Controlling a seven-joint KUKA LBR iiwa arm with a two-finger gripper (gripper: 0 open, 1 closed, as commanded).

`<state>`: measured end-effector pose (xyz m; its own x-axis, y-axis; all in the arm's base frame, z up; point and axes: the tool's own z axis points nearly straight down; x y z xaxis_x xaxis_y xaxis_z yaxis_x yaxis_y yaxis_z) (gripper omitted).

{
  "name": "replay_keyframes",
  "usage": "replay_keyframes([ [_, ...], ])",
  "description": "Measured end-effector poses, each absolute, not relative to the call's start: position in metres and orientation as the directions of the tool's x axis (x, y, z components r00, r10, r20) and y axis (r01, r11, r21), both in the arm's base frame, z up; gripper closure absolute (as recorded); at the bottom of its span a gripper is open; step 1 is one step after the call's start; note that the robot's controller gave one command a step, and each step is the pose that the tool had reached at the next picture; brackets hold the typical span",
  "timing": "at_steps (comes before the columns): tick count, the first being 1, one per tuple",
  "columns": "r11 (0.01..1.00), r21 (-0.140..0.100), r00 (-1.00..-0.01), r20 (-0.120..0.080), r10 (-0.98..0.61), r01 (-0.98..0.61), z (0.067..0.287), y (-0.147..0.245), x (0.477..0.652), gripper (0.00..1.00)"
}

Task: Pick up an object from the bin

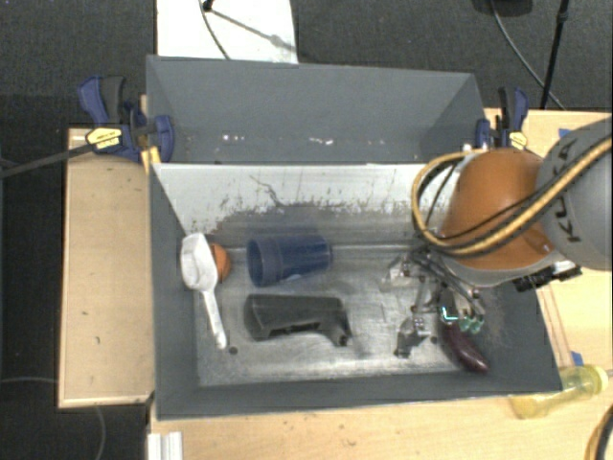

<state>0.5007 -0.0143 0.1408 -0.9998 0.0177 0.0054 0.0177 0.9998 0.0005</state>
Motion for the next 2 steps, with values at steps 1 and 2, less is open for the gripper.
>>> replay_keyframes([
  [1,1.000,0.000,-1.000,-0.003,0.017,0.017,0.145,-0.014,0.503,0.00],
  [2,0.994,0.002,-0.994,-0.005,0.107,0.107,0.089,0.048,0.507,0.00],
])
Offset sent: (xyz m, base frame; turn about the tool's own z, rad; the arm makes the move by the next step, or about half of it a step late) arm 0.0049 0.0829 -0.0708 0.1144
